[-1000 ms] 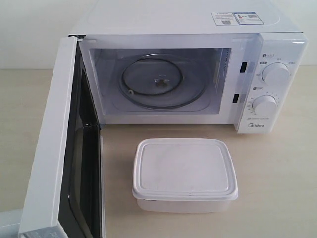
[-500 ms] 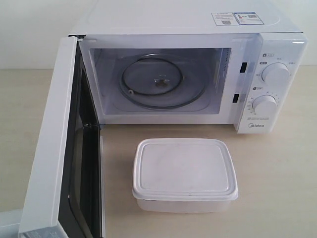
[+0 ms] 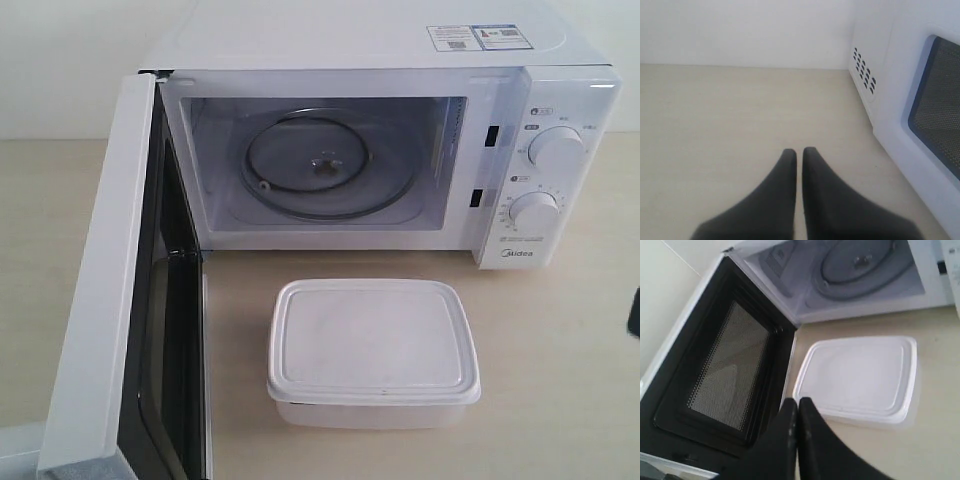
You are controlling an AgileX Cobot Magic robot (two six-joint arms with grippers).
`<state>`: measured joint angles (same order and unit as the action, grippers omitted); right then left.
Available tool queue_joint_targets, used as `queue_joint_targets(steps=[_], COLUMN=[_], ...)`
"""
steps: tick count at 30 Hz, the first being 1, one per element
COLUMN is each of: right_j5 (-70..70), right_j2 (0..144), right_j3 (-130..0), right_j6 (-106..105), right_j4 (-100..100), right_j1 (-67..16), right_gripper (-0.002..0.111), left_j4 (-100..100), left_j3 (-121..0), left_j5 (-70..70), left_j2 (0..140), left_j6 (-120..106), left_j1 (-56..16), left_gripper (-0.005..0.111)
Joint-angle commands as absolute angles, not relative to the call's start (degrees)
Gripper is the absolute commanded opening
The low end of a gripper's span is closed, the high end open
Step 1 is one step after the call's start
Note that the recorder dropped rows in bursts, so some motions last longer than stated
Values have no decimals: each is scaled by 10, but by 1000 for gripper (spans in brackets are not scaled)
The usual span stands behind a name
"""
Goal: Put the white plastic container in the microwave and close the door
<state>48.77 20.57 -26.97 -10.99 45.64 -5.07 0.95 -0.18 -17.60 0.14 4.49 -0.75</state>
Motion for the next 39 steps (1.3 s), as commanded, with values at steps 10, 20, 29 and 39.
queue_joint_targets(steps=[10, 20, 29, 39], right_j5=[450, 466, 442, 492], right_j2=[307, 503, 654, 766], right_j3=[-155, -154, -154, -154], right_j6=[-268, -397, -463, -550], right_j4=[649, 784, 813, 907], right_j1=[-52, -52, -52, -52], right_gripper=[4, 21, 21, 21], left_j4=[7, 7, 7, 7], left_j3=[0, 0, 0, 0], left_j5=[-176, -174, -174, -174], left_j2=[0, 0, 0, 0], left_j6=[47, 47, 47, 47], left_j1=[-6, -6, -6, -6], left_gripper=[4, 4, 4, 4])
